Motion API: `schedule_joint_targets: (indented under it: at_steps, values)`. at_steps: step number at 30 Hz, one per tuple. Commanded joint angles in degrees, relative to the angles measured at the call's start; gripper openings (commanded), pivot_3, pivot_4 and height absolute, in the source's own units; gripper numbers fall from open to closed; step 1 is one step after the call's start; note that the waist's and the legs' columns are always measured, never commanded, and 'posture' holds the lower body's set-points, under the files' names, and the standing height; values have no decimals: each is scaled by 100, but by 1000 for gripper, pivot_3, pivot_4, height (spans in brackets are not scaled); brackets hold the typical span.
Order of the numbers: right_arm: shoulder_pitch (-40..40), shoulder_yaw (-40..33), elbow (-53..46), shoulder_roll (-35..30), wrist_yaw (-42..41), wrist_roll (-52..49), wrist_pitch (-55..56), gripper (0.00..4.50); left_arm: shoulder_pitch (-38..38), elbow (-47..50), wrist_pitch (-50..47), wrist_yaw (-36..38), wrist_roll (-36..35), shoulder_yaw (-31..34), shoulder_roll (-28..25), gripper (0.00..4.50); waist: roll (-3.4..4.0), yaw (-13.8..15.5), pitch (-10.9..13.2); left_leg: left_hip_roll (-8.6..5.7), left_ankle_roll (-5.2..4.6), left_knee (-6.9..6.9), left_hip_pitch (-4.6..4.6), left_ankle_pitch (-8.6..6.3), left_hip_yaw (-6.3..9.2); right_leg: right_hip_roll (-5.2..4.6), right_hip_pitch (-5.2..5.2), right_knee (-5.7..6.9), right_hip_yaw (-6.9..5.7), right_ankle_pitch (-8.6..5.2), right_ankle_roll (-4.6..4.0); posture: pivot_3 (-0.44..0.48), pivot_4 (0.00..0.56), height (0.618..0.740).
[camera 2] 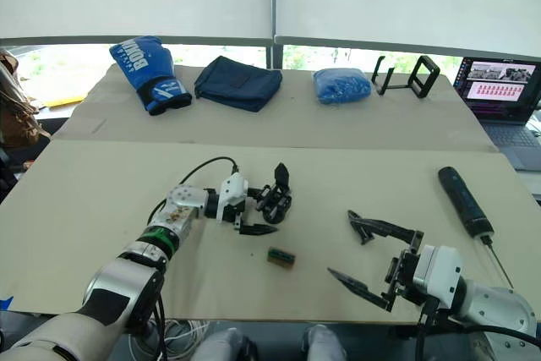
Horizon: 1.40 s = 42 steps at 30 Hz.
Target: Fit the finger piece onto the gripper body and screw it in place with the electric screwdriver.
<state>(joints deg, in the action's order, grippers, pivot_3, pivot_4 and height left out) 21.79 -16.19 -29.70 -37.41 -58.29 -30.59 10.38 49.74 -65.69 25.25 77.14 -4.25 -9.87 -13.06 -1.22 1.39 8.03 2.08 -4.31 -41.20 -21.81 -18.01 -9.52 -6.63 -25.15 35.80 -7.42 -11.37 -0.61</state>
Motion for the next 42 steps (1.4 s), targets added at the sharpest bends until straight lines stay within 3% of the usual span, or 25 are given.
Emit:
schedule_joint_targets:
  at_steps: [1,5,12,22,27,42]
  values:
    - [127,-169,-233,32,83,-49,43,4500,137,-117,134,47,90,90,34,3933,0,-16,0,0,-1,-2,0,-1,0,0,0,0,1,0,2,0,150,740]
    - [215,-182,-237,36,102,-36,84,4500,146,-170,185,-15,48,228,60,2292,0,-44,0,0,-3,-5,-1,-2,1,-2,-1,1,2,1,4,0,150,740]
    - [222,-180,-113,25,37,-43,154,4500,-186,449,-234,-426,-230,589,222,2298,-1,-39,0,0,-6,-8,-7,-4,2,-4,-3,0,2,4,8,0,150,740]
    - [245,-106,16,85,-125,-46,218,4500,-1975,4497,-2429,-1989,-141,172,397,2298,1,-38,1,-1,-6,-17,-16,-3,7,-11,-2,0,26,4,18,0,150,740]
    - [248,-73,39,115,-202,-48,221,4500,-2524,5588,-3117,-2302,-8,-241,294,2298,2,-36,1,-1,-5,-16,-14,-3,7,-11,-2,1,28,4,20,0,150,740]
    - [286,-79,4,147,-227,-26,210,4500,-1993,4344,-2253,-2220,-8,-390,35,2298,3,-33,1,-1,-3,-12,-9,-2,7,-20,-2,2,24,4,19,0,150,740]
